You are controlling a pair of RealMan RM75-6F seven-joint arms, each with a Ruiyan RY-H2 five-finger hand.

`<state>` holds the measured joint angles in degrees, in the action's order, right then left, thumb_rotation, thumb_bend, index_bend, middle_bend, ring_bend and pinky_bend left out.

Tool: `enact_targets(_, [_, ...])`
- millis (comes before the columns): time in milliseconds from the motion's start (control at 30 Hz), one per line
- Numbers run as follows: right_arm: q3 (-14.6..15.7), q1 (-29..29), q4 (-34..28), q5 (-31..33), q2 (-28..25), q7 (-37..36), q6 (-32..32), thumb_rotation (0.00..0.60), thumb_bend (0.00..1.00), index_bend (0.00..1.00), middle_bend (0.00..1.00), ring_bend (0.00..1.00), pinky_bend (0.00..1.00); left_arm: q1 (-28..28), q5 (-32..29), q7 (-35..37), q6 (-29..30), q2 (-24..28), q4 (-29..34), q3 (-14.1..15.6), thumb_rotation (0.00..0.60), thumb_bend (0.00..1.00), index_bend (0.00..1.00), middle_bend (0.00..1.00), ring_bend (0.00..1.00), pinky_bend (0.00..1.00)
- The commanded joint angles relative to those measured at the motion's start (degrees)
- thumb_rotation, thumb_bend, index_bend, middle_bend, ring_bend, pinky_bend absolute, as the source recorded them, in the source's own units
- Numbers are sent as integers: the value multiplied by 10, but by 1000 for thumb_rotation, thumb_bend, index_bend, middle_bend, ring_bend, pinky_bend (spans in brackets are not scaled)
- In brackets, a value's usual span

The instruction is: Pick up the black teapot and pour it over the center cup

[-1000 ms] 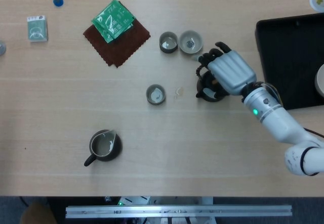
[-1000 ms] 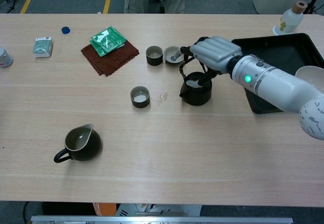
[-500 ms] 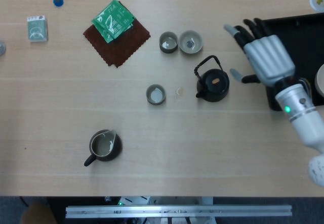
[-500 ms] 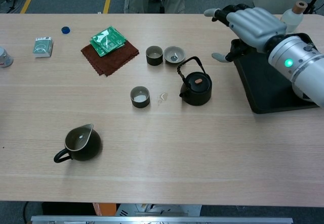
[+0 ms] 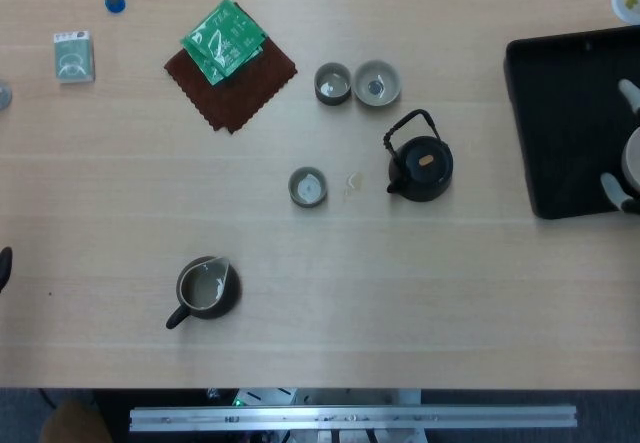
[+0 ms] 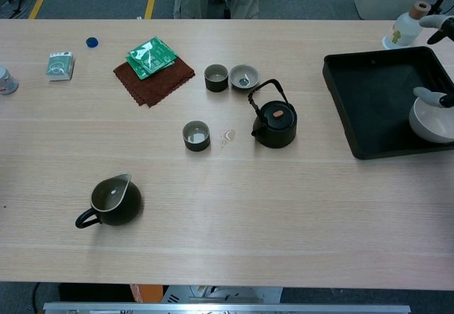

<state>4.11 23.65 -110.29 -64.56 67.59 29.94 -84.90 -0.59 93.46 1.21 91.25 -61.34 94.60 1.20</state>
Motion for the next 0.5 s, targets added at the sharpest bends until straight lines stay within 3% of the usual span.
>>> enact_targets(33, [23, -45, -8, -39, -13, -11, -45, 442, 266, 101, 243, 114, 71, -1, 2, 2, 0, -1, 0, 3, 320, 350, 155, 125, 119, 107])
enact_targets(300, [38, -119, 5, -113, -12, -26, -119, 443, 266, 101, 243, 114, 71, -7, 2, 6, 2, -2, -2, 10, 321, 350, 155, 125, 119, 107])
enact_targets(500, [27, -143, 15, -131, -13, -41, -124, 443, 265, 101, 243, 114, 71, -10, -1, 9, 8, -3, -1, 8, 318, 351, 155, 125, 119, 107])
